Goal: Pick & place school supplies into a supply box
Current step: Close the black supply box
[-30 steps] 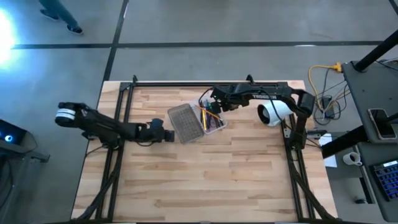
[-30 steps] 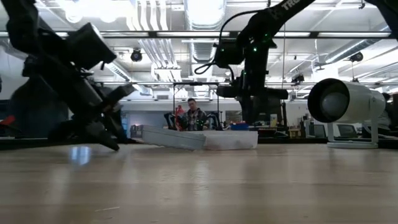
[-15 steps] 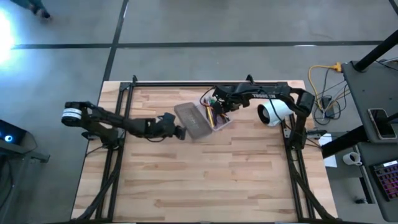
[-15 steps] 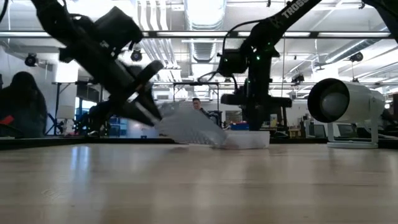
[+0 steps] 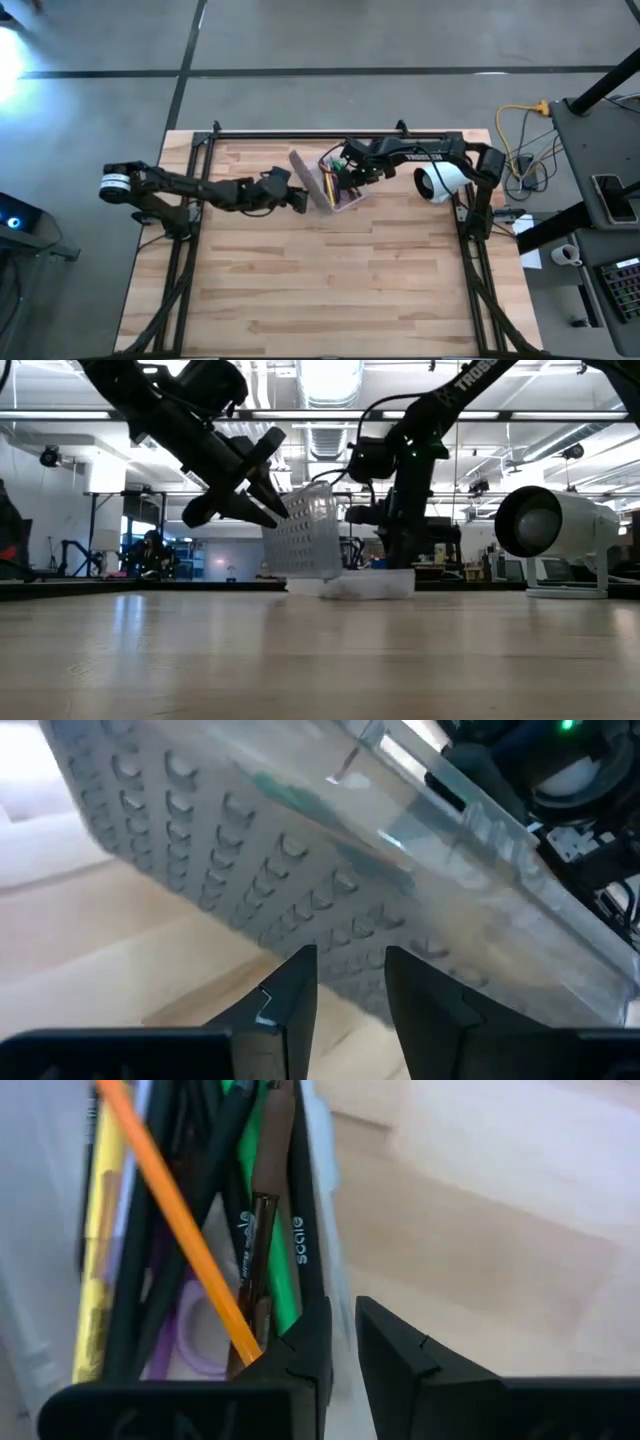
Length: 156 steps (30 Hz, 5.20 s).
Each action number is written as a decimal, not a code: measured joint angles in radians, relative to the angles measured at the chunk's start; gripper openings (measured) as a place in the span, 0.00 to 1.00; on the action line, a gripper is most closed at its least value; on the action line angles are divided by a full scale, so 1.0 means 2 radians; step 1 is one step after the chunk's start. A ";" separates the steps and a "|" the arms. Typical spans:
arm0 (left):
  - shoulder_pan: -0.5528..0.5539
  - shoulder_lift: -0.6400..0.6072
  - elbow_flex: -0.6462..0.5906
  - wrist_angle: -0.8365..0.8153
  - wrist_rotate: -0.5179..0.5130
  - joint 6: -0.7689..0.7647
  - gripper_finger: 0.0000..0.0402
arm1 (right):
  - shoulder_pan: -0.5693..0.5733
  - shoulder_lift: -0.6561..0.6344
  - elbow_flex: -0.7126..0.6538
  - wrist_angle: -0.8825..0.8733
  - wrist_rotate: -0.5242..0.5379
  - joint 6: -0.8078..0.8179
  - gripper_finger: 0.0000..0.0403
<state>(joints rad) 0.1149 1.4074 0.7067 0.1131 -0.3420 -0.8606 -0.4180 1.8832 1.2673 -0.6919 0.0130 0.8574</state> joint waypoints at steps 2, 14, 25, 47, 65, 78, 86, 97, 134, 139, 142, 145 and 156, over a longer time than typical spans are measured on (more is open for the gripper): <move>0.004 -0.001 0.001 0.000 0.000 0.005 0.26 | 0.004 0.000 0.001 0.014 -0.016 -0.001 0.11; 0.013 0.000 -0.003 -0.003 0.002 0.007 0.26 | 0.018 -0.010 0.016 0.033 -0.023 -0.025 0.11; 0.031 0.004 -0.009 -0.013 0.002 0.007 0.26 | 0.026 -0.076 0.016 -0.028 0.140 0.013 0.12; 0.054 0.062 0.007 0.088 0.165 0.037 0.26 | 0.035 -0.086 0.017 -0.002 0.104 0.042 0.15; 0.055 -0.051 -0.006 -0.139 0.080 0.061 0.26 | 0.027 0.006 0.030 0.107 0.054 0.063 0.15; 0.054 -0.061 -0.053 -0.137 0.079 0.050 0.26 | 0.128 0.006 0.034 0.095 0.018 0.116 0.15; 0.054 -0.088 -0.060 -0.127 0.080 0.023 0.26 | 0.204 -0.044 0.048 0.068 0.116 0.157 0.15; 0.054 -0.118 -0.049 0.001 0.171 0.016 0.26 | 0.203 -0.070 -0.022 -0.041 0.107 0.136 0.12; -0.020 0.105 0.131 -0.190 0.179 0.055 0.26 | 0.146 0.004 -0.140 0.382 -0.010 0.224 0.09; -0.028 0.103 0.119 -0.185 0.170 0.056 0.26 | 0.146 0.003 -0.139 0.380 0.003 0.239 0.10; -0.031 0.102 0.118 -0.186 0.165 0.054 0.26 | 0.146 0.002 -0.139 0.378 0.005 0.240 0.10; -0.031 0.102 0.120 -0.188 0.165 0.053 0.26 | 0.147 -0.001 -0.137 0.358 0.008 0.239 0.10; -0.032 0.102 0.121 -0.192 0.166 0.052 0.26 | 0.149 -0.012 -0.122 0.335 0.018 0.195 0.10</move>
<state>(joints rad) 0.0517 1.6123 0.9485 -0.2703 -0.0098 -0.7570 -0.1196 1.8587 1.0243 -0.0227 0.0483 1.2482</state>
